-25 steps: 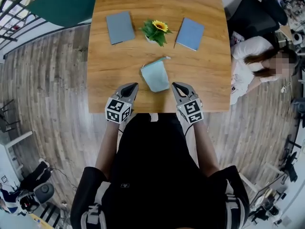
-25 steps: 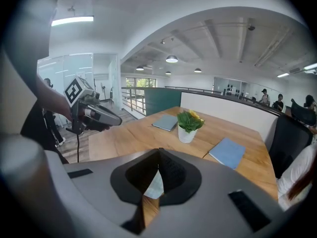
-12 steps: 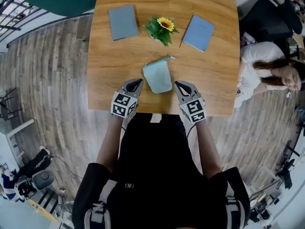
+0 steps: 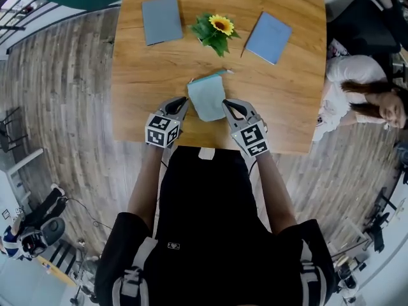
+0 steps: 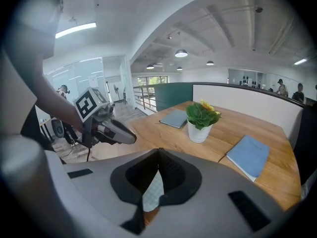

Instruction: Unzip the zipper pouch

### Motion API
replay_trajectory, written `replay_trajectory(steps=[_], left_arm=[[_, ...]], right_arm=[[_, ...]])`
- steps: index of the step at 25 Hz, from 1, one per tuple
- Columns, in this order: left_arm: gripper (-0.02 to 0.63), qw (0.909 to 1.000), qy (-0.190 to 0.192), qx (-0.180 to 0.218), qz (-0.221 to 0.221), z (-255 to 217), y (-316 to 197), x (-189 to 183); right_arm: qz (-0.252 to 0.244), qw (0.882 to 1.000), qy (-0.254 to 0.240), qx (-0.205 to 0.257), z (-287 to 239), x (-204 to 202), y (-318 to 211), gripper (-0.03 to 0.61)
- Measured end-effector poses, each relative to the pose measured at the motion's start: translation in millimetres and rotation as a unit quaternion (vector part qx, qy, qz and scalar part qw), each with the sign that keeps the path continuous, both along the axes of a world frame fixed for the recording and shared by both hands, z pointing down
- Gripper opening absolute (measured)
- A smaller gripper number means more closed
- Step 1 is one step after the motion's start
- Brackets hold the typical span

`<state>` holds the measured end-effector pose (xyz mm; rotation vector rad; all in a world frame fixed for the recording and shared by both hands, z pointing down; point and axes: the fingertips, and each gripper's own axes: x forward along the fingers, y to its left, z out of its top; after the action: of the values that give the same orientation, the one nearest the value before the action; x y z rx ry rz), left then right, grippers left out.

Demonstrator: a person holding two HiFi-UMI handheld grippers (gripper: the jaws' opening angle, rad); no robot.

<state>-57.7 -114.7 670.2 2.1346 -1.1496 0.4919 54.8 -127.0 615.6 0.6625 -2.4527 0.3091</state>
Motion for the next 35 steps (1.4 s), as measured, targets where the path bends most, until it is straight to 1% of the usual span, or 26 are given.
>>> replay_trajectory(steps=[3, 7, 11, 13, 15, 17, 19, 23, 25, 27, 30, 33, 35], left_arm=[[0.048, 1.0000, 0.000, -0.009, -0.003, 9, -4, 0], [0.057, 0.9997, 0.000, -0.023, -0.004, 24, -9, 6], [0.084, 0.9986, 0.018, -0.041, -0.026, 36, -12, 1], [0.101, 0.9979, 0.020, -0.049, -0.036, 41, -14, 0], [0.119, 0.9971, 0.025, -0.059, -0.040, 46, -15, 0], [0.133, 0.9957, 0.041, -0.072, -0.042, 49, -14, 4], [0.138, 0.9946, 0.050, -0.079, -0.045, 53, -15, 6], [0.140, 0.9933, 0.049, -0.089, -0.054, 62, -19, 8], [0.144, 0.9907, 0.055, -0.108, -0.061, 68, -20, 7], [0.144, 0.9866, 0.068, -0.130, -0.071, 74, -19, 6], [0.138, 0.9798, 0.102, -0.153, -0.079, 76, -20, 8], [0.138, 0.9745, 0.128, -0.166, -0.080, 78, -25, 9], [0.138, 0.9689, 0.146, -0.179, -0.088, 82, -27, 9]], right_arm=[[-0.008, 1.000, 0.000, 0.000, 0, -2, -4, 0.004], [-0.022, 1.000, 0.017, 0.004, 3, 3, -2, 0.003], [-0.024, 0.999, 0.025, 0.000, 8, 7, 2, 0.004], [-0.026, 0.999, 0.030, -0.001, 9, 12, 3, 0.003], [-0.031, 0.999, 0.038, 0.001, 10, 16, 3, 0.003], [-0.033, 0.998, 0.047, 0.001, 13, 20, 4, 0.003], [-0.032, 0.998, 0.055, -0.001, 16, 25, 5, 0.003], [-0.035, 0.998, 0.049, -0.002, 16, 26, 6, 0.003], [-0.034, 0.998, 0.058, -0.008, 20, 30, 10, 0.003], [-0.035, 0.998, 0.060, -0.005, 20, 31, 10, 0.003], [-0.036, 0.997, 0.064, -0.001, 18, 32, 10, 0.003], [-0.034, 0.997, 0.063, -0.003, 19, 32, 12, 0.003], [-0.032, 0.998, 0.058, -0.008, 20, 33, 14, 0.004]])
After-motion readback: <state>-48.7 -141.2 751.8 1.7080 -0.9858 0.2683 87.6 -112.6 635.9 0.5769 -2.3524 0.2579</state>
